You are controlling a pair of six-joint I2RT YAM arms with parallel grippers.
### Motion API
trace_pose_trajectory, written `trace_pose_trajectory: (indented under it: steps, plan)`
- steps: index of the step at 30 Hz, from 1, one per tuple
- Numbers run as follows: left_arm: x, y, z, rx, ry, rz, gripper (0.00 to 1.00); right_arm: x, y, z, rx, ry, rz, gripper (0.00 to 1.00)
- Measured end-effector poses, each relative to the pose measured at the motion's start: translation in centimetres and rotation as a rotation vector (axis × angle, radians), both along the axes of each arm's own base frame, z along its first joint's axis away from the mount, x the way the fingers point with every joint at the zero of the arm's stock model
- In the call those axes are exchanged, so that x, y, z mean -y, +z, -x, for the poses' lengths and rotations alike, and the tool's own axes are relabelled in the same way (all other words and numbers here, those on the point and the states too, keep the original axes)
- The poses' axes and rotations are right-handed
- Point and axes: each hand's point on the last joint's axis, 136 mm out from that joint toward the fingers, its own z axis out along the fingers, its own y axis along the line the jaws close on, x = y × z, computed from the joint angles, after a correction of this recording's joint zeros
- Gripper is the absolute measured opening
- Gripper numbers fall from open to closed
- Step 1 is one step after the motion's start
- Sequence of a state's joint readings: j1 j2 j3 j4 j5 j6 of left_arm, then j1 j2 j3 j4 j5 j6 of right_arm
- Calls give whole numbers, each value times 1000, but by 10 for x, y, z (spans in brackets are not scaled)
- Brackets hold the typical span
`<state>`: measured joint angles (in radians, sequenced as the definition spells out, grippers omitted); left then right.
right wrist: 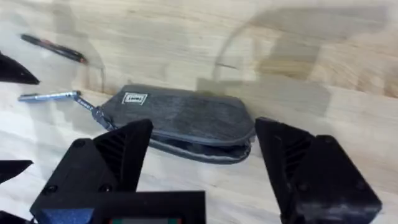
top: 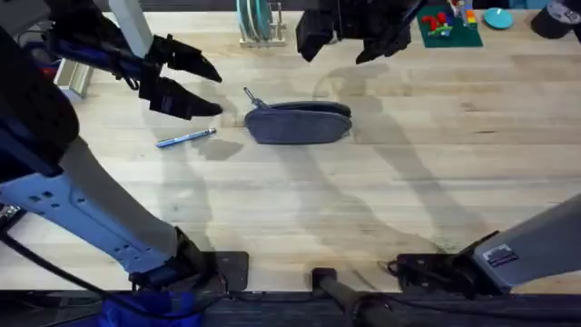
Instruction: Unzip the bag, pick up the pens from the table one at a time and place them inside, then zip the bag closed.
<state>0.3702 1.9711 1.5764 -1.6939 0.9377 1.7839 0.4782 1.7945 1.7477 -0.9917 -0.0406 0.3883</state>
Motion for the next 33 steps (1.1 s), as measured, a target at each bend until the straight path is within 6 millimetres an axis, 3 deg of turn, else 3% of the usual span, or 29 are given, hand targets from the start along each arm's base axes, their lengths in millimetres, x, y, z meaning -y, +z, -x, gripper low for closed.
trace_pose_trajectory:
  steps: [4,15,33]
  plan:
    - [0,10,4,-19,27,-30,997,4,8,5,10,2,4,996]
    - [5,66,26,92,90,-122,997,24,58,33,95,17,4,996]
    - [20,108,63,119,179,-244,999,51,71,75,65,108,96,996]
